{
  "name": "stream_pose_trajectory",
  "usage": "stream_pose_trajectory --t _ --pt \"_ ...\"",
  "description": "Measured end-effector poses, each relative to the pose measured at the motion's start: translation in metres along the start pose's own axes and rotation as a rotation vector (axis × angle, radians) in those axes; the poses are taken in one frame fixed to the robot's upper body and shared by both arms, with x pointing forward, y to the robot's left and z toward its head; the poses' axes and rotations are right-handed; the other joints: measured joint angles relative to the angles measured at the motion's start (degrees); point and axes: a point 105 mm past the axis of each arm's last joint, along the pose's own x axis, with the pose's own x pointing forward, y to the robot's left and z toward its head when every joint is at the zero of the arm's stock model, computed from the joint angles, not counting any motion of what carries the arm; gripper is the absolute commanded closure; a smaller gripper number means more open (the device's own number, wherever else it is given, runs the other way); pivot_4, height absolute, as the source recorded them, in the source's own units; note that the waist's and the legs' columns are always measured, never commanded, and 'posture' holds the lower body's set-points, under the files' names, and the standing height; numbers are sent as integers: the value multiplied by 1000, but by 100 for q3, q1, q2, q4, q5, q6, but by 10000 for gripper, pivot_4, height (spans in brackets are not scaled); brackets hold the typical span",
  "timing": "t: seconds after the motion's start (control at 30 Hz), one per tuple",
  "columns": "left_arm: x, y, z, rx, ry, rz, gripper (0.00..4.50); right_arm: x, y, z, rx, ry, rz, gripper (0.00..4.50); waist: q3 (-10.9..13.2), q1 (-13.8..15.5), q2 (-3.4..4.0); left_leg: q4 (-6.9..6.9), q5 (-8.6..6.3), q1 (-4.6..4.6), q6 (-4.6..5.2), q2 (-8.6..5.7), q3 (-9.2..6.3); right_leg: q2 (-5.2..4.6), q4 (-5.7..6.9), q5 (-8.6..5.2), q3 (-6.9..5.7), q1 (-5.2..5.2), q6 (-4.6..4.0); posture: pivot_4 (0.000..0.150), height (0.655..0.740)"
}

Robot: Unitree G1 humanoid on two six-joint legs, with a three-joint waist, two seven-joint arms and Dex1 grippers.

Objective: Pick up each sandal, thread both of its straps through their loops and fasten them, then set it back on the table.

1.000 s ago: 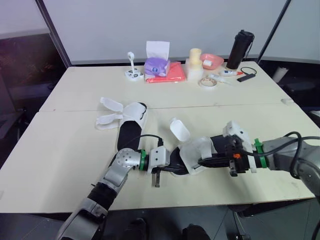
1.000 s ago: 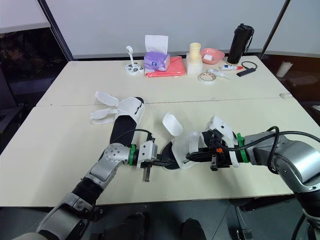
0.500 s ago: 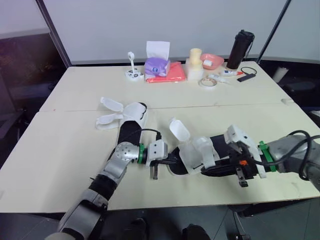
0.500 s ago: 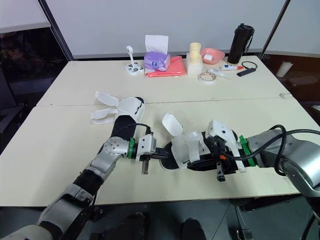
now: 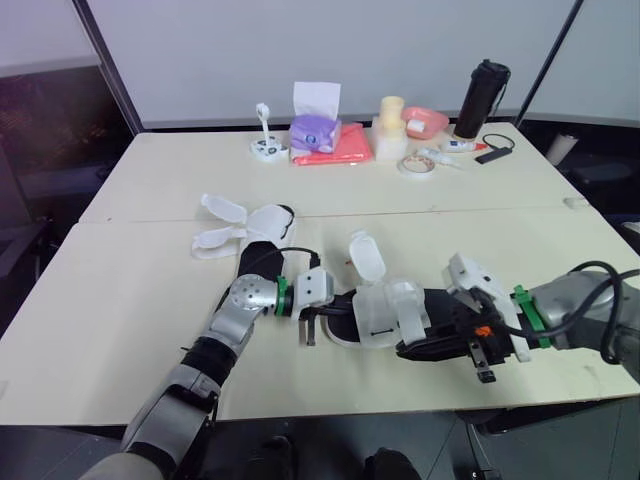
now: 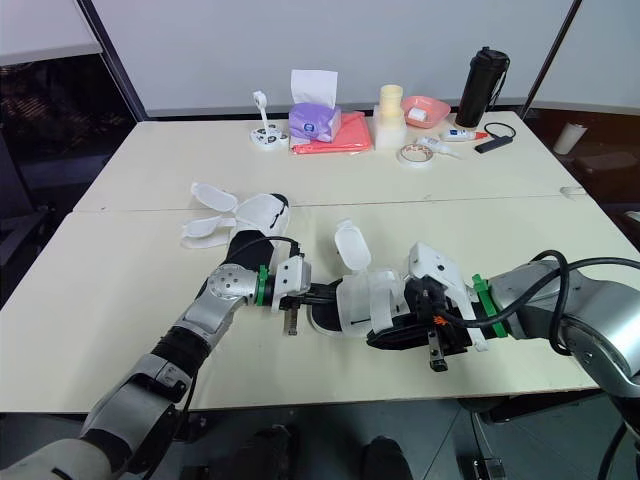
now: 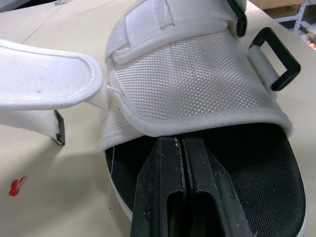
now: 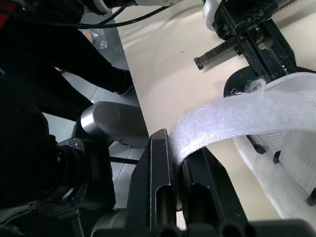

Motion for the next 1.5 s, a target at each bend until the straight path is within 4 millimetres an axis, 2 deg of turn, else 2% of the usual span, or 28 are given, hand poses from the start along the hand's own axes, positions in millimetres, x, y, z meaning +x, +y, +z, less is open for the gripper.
stream_pose_trajectory --t 0.27,0.57,0.83,0.93,1.13,1.27,1.5 --pt "-1 -19 1 19 7 -110 45000 -1 -13 -8 49 13 -16 44685 0 -2 1 0 0 0 0 0 0 0 1 0 0 0 0 1500 7400" --pt "6 -19 0 43 5 -92 45000 -2 -31 -17 72 43 -26 44685 -1 6 2 4 0 1 0 -1 -1 0 1 1 0 3 0 1500 7400" --pt "8 -19 0 59 7 -84 45000 5 -62 -11 70 29 -66 44685 -1 1 3 9 0 3 0 -3 -2 1 4 3 0 4 4 1500 7400" --pt "8 -19 0 60 5 -83 45000 7 -71 -9 66 15 -84 35190 -2 -5 3 8 0 3 0 -3 -2 1 5 4 2 2 5 1500 7400" --pt "8 -19 0 64 7 -82 45000 10 -83 4 36 -29 -125 5339 -2 -22 4 9 0 5 0 -3 -3 2 8 5 1 4 4 1500 7400" --pt "8 -21 0 64 7 -84 45000 5 -104 9 43 -63 -238 5339 -3 -20 4 5 0 5 0 -4 -3 2 8 5 2 1 5 1500 7400" --pt "8 -21 0 63 8 -85 45000 0 -118 18 35 -108 -321 5339 -3 -28 6 2 1 4 0 -5 -3 2 8 5 2 1 5 1500 7400"
